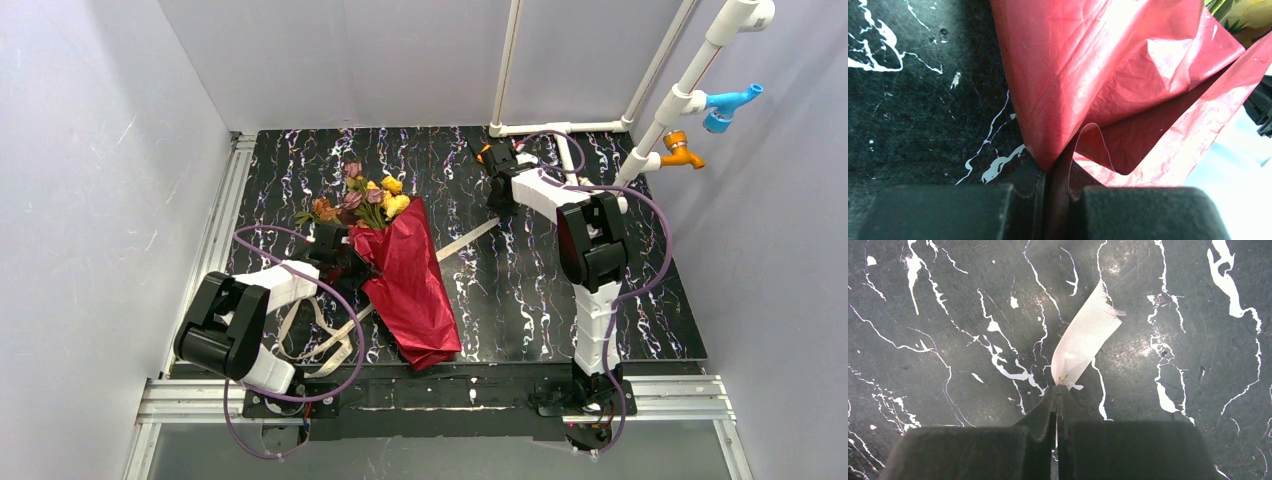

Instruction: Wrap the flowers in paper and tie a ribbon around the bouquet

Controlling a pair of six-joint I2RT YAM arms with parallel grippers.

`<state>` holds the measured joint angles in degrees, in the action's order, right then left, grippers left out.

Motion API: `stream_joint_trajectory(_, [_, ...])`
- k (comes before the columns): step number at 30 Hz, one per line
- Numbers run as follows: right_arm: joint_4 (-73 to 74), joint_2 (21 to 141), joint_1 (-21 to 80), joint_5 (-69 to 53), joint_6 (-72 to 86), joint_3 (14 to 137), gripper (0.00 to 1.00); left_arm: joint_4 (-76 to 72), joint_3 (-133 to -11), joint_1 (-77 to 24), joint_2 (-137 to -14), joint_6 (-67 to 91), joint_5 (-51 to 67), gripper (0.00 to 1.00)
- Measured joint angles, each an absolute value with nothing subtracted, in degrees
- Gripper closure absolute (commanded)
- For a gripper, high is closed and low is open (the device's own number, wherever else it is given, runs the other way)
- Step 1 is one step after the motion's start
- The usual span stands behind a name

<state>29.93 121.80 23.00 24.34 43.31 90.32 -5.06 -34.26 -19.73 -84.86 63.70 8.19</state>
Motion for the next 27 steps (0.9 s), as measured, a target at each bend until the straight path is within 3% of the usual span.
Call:
stream_joint_trajectory(11, [37.82,113.3,22.02,21.04,42.57,88.6,0.99,0.8,-41.06,-19.88,-88.88,54.52,7.9,1.0])
stream_joint_trajectory(17, [42.65,100.4,22.22,24.84,39.4,107.98,0.99,2.15,-42.44,-19.9,-89.62,51.31,8.21,1.0])
stream_joint_trajectory(25, [38.94,85.6,24.97,21.37,35.42,108.51,0.99,5.1,-49.41,-19.9,-95.29,47.44,10.28,1.0])
stream_joint_trajectory(27, [35.83,86.37,30.87,20.51,34.3,108.47,0.99,5.28,-50.17,-19.9,-95.94,46.19,11.0,0.92])
